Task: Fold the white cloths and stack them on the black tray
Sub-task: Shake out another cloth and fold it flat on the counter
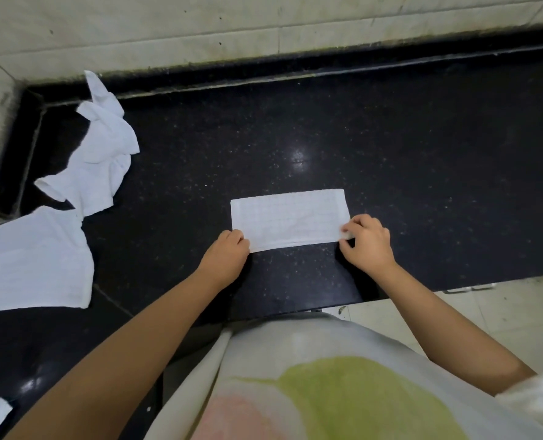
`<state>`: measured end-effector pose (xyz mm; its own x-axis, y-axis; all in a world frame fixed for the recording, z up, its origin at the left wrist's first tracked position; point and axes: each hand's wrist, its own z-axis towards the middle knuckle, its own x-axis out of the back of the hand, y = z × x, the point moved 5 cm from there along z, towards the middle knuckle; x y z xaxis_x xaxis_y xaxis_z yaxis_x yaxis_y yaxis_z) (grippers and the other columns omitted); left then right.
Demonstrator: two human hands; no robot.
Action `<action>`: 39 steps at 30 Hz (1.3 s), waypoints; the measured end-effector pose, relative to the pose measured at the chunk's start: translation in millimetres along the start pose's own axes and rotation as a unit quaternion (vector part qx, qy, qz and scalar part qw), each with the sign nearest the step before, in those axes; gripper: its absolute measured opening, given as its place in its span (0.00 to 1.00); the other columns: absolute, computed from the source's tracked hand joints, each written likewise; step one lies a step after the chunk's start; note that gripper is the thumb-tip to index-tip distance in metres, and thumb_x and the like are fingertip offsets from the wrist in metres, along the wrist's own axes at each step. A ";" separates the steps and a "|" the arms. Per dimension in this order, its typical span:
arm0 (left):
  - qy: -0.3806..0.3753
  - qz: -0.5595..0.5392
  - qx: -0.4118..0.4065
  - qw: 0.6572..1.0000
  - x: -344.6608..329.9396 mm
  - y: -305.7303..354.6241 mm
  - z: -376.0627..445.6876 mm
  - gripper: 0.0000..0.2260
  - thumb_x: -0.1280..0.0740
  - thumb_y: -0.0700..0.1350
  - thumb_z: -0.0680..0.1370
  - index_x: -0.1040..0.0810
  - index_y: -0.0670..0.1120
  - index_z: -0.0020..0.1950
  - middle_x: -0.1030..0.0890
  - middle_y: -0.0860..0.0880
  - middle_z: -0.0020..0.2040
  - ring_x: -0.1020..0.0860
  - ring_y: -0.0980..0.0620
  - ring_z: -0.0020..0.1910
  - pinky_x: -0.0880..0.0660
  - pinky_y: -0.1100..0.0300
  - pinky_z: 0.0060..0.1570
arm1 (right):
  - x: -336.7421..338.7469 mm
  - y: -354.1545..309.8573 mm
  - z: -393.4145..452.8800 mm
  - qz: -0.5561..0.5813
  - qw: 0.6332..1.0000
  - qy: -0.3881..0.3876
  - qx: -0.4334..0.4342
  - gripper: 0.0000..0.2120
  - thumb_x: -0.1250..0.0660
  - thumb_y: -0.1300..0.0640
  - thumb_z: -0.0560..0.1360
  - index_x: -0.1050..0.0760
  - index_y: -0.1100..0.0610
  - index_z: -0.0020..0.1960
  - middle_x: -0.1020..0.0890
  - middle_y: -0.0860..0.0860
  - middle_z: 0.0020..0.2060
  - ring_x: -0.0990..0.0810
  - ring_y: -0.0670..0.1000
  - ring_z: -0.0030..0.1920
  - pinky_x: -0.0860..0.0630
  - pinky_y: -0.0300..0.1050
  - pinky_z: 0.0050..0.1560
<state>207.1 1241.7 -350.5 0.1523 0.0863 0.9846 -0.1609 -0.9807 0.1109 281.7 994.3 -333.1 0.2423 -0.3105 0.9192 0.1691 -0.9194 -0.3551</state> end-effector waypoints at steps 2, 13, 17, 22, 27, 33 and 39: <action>-0.009 -0.016 -0.008 1.000 -1.6 -4.5 -1.8 0.08 0.24 0.31 0.62 0.22 0.37 0.35 0.23 0.42 0.37 0.25 0.44 0.34 0.24 0.56 0.26 | 0.2 2.4 -1.2 -0.011 1.000 -0.005 0.015 0.13 0.36 0.62 0.73 0.23 0.61 0.57 0.25 0.57 0.57 0.30 0.58 0.59 0.36 0.51 0.58; 0.060 -0.036 -0.086 0.994 8.7 -2.2 -9.3 0.13 0.23 0.29 0.58 0.27 0.39 0.29 0.26 0.44 0.29 0.28 0.47 0.25 0.31 0.61 0.21 | 3.7 7.8 -0.9 -0.013 0.999 -0.034 0.027 0.12 0.38 0.64 0.75 0.22 0.61 0.57 0.23 0.57 0.61 0.29 0.59 0.62 0.36 0.52 0.61; 0.108 -0.036 -0.113 0.987 7.8 0.7 -12.8 0.09 0.39 0.37 0.70 0.27 0.39 0.29 0.27 0.43 0.29 0.28 0.47 0.26 0.29 0.57 0.20 | 1.2 7.9 -4.1 -0.009 0.999 -0.005 0.047 0.10 0.35 0.69 0.71 0.20 0.66 0.51 0.18 0.62 0.52 0.22 0.65 0.53 0.29 0.57 0.56; 0.081 -0.008 -0.103 0.991 -2.4 3.3 -14.3 0.14 0.42 0.44 0.72 0.24 0.41 0.30 0.25 0.46 0.30 0.26 0.48 0.27 0.27 0.60 0.21 | 4.0 4.1 -7.0 -0.028 0.999 0.010 0.035 0.10 0.37 0.68 0.72 0.19 0.64 0.50 0.20 0.59 0.54 0.25 0.63 0.56 0.34 0.55 0.57; 0.056 -0.030 -0.069 0.996 -5.6 4.1 -14.0 0.12 0.21 0.35 0.60 0.24 0.41 0.29 0.25 0.47 0.29 0.26 0.49 0.26 0.28 0.62 0.20 | 9.9 -0.3 -1.8 -0.116 0.989 0.004 -0.092 0.14 0.40 0.51 0.75 0.23 0.60 0.49 0.22 0.55 0.52 0.29 0.57 0.56 0.36 0.52 0.57; 0.053 -0.030 -0.058 0.996 -6.4 6.9 -14.7 0.16 0.19 0.33 0.53 0.25 0.43 0.28 0.26 0.48 0.29 0.27 0.51 0.26 0.30 0.64 0.20 | 2.2 -2.4 4.0 -0.066 0.976 -0.032 -0.205 0.15 0.40 0.50 0.76 0.26 0.62 0.53 0.23 0.59 0.55 0.30 0.59 0.59 0.36 0.53 0.59; 0.121 -0.080 -0.033 0.989 8.0 -0.6 -12.5 0.13 0.39 0.46 0.73 0.19 0.40 0.35 0.19 0.44 0.39 0.20 0.44 0.36 0.21 0.57 0.33 | 7.3 -14.3 5.9 0.003 0.983 0.025 -0.183 0.08 0.40 0.57 0.75 0.26 0.61 0.47 0.22 0.57 0.48 0.28 0.58 0.54 0.36 0.51 0.53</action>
<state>196.3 1245.2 -341.0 -0.0547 0.2866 0.9565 -0.2172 -0.9384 0.2688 286.7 1006.6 -322.3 0.1937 -0.3200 0.9274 -0.1903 -0.9396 -0.2845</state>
